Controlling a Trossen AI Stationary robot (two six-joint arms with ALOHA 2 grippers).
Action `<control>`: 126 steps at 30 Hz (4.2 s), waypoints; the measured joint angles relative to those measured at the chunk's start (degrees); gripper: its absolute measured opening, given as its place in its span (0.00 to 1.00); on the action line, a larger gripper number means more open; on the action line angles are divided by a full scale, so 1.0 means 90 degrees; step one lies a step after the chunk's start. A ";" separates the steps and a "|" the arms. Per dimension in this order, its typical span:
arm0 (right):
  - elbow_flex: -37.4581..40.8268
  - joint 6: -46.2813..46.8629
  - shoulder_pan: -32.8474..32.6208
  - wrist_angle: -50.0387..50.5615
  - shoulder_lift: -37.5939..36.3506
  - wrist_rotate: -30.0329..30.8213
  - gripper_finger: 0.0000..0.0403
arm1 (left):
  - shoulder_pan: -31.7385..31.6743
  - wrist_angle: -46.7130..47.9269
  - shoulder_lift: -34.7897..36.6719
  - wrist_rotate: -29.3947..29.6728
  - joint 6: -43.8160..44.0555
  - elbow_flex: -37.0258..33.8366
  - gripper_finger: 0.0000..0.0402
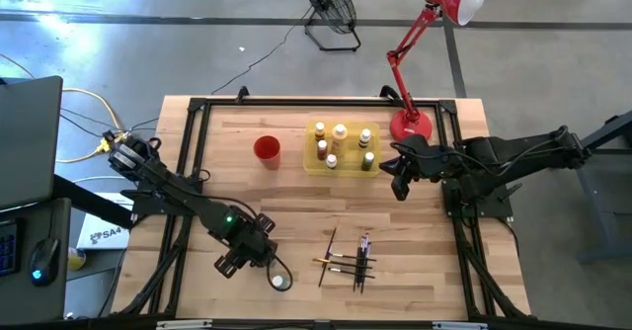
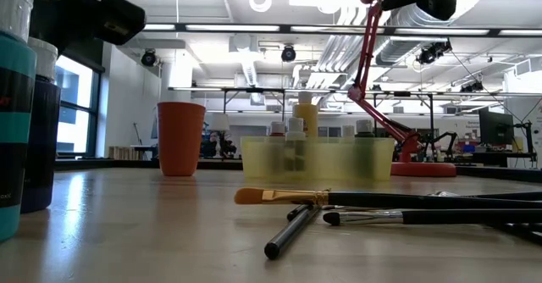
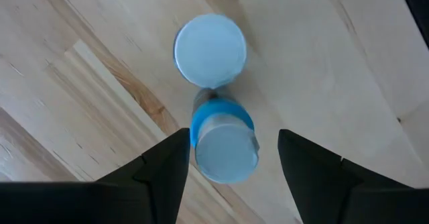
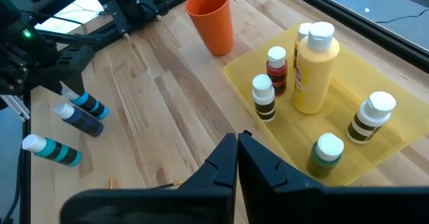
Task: Pick & Place Paint Supplies
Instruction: Put the light blue paint bottle into the yellow bin
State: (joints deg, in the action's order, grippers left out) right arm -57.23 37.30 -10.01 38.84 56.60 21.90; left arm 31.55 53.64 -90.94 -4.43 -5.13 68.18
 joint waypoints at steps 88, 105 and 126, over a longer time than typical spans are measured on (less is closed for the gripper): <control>0.0000 -0.0291 -0.0001 0.0046 0.0000 0.0003 0.01 | -0.0007 -0.0001 0.0001 0.0898 0.2631 0.0000 0.32; 0.0000 -0.0291 -0.0001 0.0045 0.0000 -0.0129 0.01 | -0.0227 0.0102 0.0009 0.0845 0.2569 0.0000 0.32; 0.0000 -0.0289 -0.0001 0.0067 -0.0002 -0.0118 0.01 | -0.2569 0.0553 0.0814 0.0722 0.0928 0.0018 0.30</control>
State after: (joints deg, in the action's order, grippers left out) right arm -57.23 34.70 -10.02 39.44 56.58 20.84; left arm 8.43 58.61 -83.62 2.07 3.23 68.35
